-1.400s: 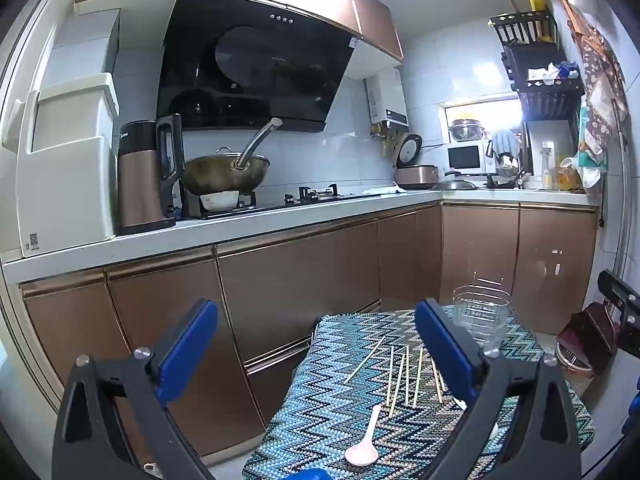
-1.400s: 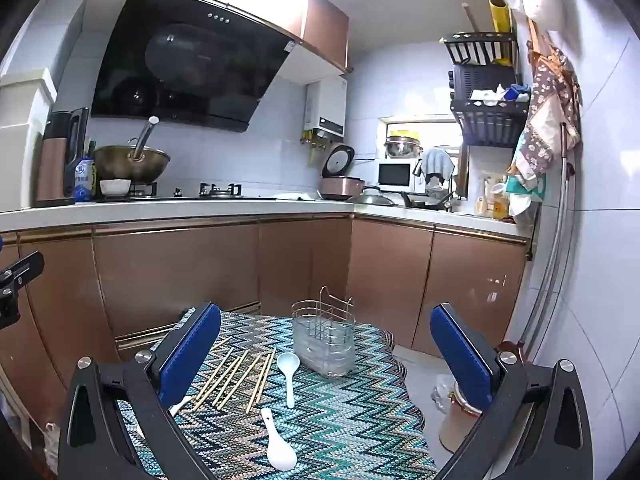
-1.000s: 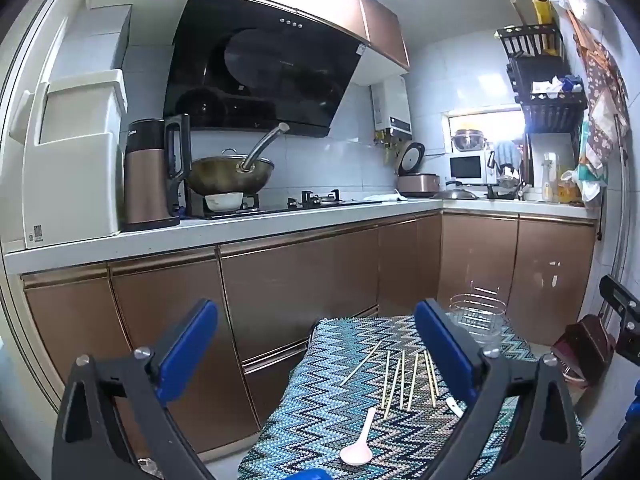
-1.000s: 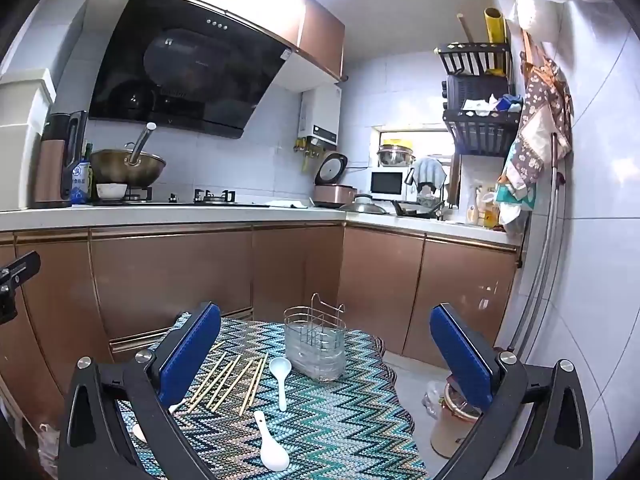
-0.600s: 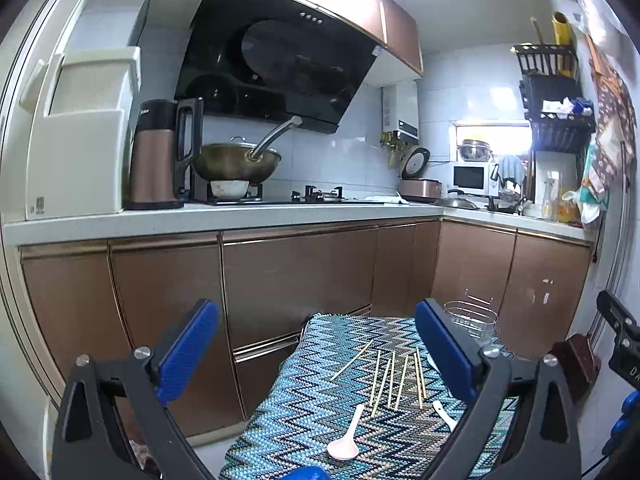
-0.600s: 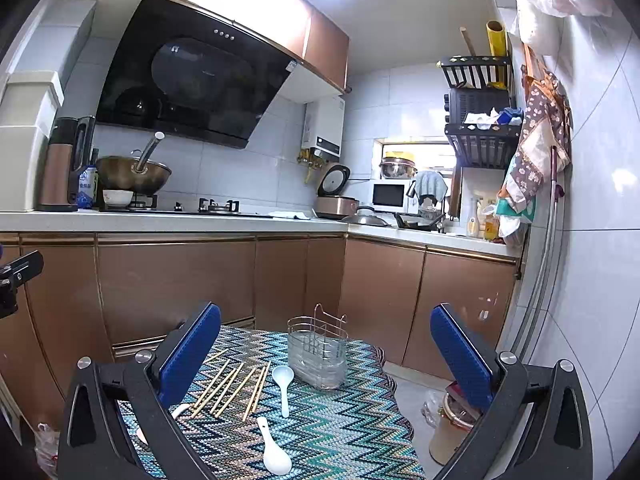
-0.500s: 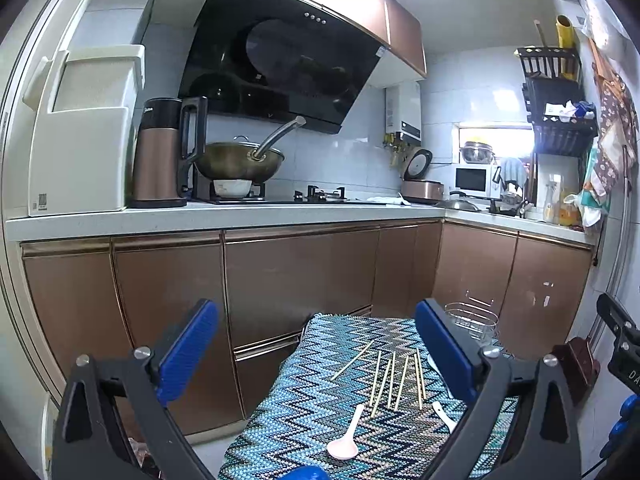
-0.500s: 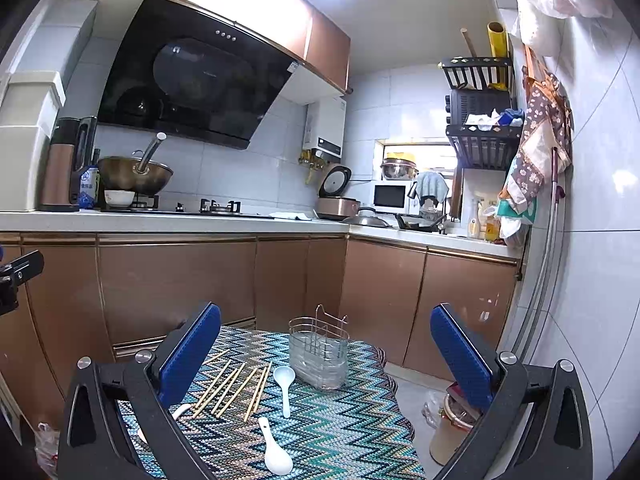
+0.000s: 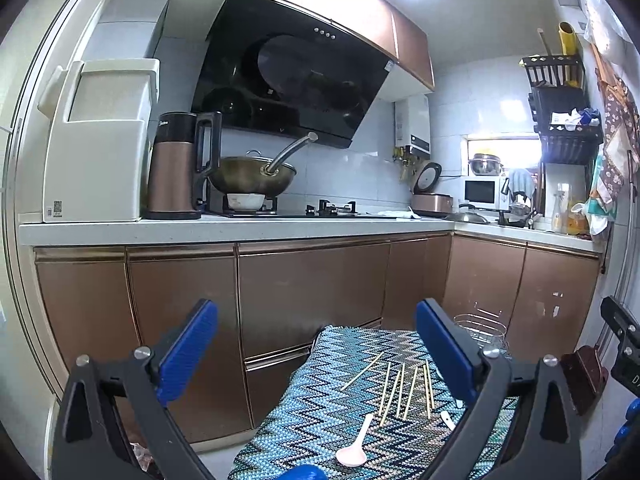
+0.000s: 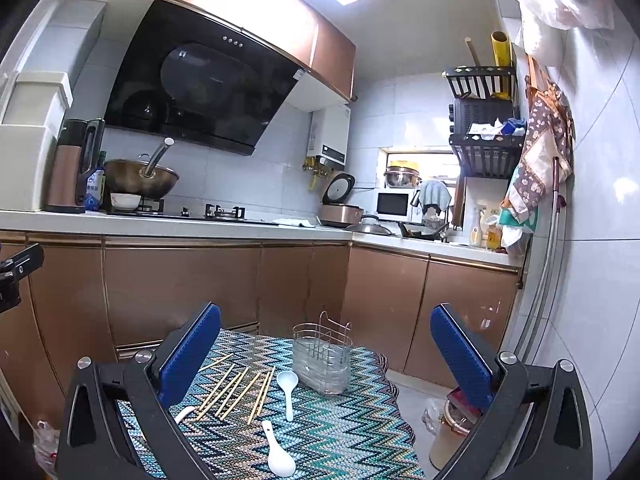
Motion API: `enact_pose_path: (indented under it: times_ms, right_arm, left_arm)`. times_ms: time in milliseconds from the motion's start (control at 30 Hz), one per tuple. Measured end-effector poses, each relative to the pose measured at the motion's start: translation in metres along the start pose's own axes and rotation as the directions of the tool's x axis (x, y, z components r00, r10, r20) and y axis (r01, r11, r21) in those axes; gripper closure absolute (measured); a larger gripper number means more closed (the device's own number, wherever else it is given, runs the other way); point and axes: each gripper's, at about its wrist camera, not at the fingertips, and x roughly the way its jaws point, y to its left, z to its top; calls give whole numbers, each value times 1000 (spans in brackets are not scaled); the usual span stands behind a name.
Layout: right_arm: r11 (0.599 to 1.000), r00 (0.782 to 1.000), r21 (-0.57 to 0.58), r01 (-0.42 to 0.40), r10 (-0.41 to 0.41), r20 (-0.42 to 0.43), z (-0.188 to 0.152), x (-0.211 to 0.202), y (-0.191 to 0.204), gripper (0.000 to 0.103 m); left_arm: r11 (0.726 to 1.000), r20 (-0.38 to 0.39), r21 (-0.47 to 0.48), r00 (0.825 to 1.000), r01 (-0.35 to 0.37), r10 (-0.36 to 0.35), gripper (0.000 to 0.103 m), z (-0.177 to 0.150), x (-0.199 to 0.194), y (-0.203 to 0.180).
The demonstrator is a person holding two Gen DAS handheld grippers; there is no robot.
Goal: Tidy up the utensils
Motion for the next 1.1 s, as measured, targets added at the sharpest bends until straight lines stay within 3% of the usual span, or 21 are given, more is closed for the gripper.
enact_pose_path:
  times_ms: [1100]
  right_arm:
    - [991,1000,-136,-9,8,-8,0,-10,33,0]
  left_arm:
    - [1000,-48,2,999,-2,2,3,-10,12,9]
